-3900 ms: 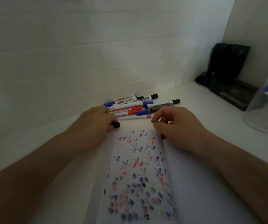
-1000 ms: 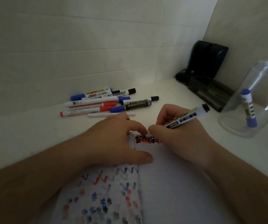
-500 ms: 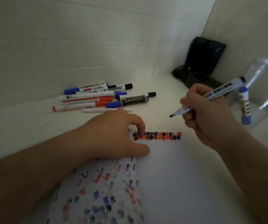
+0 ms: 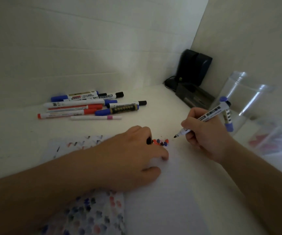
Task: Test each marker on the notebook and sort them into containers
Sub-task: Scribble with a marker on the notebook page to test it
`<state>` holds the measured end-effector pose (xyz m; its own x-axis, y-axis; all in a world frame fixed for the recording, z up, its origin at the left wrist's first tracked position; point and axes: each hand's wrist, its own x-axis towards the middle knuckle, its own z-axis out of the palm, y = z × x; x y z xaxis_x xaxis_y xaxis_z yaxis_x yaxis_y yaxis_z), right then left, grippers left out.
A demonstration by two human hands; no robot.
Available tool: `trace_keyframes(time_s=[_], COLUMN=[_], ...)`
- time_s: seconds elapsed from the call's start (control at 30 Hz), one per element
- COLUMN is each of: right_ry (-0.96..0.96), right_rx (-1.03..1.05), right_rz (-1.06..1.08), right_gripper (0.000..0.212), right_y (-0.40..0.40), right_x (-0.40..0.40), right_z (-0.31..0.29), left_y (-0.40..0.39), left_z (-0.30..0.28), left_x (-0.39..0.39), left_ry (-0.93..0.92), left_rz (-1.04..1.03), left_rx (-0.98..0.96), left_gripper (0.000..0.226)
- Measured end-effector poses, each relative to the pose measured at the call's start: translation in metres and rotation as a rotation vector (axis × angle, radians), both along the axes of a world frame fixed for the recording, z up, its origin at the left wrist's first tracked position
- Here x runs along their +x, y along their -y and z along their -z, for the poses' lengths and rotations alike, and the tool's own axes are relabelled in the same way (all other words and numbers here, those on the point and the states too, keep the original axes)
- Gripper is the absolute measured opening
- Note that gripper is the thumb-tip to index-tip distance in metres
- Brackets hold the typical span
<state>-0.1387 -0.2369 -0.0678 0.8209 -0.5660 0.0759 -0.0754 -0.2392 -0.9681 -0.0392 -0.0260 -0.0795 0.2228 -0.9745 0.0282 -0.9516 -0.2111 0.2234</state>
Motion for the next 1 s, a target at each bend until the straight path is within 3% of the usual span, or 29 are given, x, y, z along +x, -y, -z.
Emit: trace_keyframes(time_s=[0.4,0.73,1.0], right_ry=[-0.052,-0.111,-0.088], right_rx=[-0.101,-0.237,-0.196], right_rz=[-0.013,0.032,0.004], right_gripper=[0.036,0.027,0.031], right_y=[0.003,0.000,0.000], right_x=[-0.002,0.001,-0.002], right_z=[0.016,0.017,0.017], left_y=[0.005,0.003,0.003], left_z=[0.008,0.012,0.012], left_x=[0.005,0.005,0.004], left_ry=[0.045,0.054,0.061], left_rz=[-0.018,-0.020,-0.005], left_rx=[0.052,0.042,0.030], left_gripper=[0.057,0.058,0.057])
